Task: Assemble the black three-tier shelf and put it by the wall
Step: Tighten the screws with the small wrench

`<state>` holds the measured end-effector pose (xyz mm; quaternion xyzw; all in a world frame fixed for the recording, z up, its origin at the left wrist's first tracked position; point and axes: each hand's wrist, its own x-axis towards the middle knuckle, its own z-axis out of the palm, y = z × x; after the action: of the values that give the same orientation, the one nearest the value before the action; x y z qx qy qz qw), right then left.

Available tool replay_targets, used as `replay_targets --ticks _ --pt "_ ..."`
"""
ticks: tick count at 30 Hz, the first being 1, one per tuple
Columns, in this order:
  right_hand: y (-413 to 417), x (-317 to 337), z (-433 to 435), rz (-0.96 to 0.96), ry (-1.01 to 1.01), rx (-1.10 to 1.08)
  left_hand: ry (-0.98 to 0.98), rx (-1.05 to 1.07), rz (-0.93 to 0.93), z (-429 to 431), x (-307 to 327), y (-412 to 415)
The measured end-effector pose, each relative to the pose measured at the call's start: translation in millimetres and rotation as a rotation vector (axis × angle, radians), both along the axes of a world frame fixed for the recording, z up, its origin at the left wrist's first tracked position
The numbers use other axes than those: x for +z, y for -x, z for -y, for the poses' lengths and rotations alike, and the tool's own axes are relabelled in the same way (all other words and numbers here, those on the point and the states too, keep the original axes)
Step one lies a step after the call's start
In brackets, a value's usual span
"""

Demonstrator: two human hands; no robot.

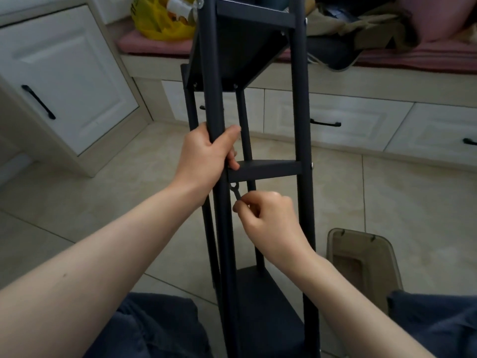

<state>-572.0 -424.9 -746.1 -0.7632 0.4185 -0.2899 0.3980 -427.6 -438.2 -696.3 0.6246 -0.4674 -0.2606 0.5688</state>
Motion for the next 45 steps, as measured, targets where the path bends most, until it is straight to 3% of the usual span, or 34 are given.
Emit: replay_targets --ticks 8,31,38,45 --pt "5 -5 -4 -0.031 0.032 -0.081 -0.031 -0.028 -0.076 5 -4 7" --pt "6 -8 -6 -0.02 0.173 -0.105 -0.012 0.017 -0.046 0 -7 22" --pt "1 -20 -3 0.121 0.047 -0.114 -0.012 0.012 -0.025 0 -6 22" --pt "-12 -39 1 0.255 0.071 -0.18 -0.01 0.025 -0.018 1 -7 21"
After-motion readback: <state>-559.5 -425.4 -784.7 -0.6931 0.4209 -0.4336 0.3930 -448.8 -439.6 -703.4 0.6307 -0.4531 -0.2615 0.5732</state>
